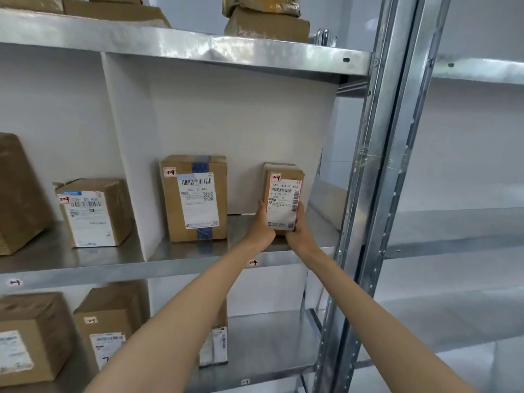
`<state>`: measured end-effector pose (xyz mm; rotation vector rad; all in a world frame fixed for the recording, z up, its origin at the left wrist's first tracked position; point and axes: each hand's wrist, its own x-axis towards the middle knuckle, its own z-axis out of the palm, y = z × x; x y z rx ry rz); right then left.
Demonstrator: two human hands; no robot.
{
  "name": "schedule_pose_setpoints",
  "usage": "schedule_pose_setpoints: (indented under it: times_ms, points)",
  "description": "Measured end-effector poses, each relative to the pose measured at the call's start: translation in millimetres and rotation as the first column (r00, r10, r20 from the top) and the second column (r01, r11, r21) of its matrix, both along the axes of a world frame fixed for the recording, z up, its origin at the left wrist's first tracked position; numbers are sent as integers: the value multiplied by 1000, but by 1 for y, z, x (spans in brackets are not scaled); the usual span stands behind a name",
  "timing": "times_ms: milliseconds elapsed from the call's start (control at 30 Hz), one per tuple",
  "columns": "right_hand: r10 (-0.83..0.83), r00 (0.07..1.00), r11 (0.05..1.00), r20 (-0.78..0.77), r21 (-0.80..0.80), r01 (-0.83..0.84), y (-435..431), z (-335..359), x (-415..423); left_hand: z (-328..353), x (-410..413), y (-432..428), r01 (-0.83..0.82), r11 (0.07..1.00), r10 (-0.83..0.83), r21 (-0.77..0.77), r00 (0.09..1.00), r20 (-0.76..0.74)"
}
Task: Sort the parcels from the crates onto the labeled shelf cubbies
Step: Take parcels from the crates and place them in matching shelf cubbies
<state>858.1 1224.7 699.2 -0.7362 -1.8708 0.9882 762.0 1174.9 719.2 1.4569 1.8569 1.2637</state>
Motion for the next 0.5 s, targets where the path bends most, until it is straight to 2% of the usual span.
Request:
schedule_pose_setpoints:
  times_ms: [200,500]
  points:
    - [29,999,1000,42,-1,-29,4,-2,5,3,-1,-12,9,994,-13,-110,999,-34]
    - [24,988,1000,150,16,-26,7,-6,9,3,0,-15,4,987,-15,-162,998,-68]
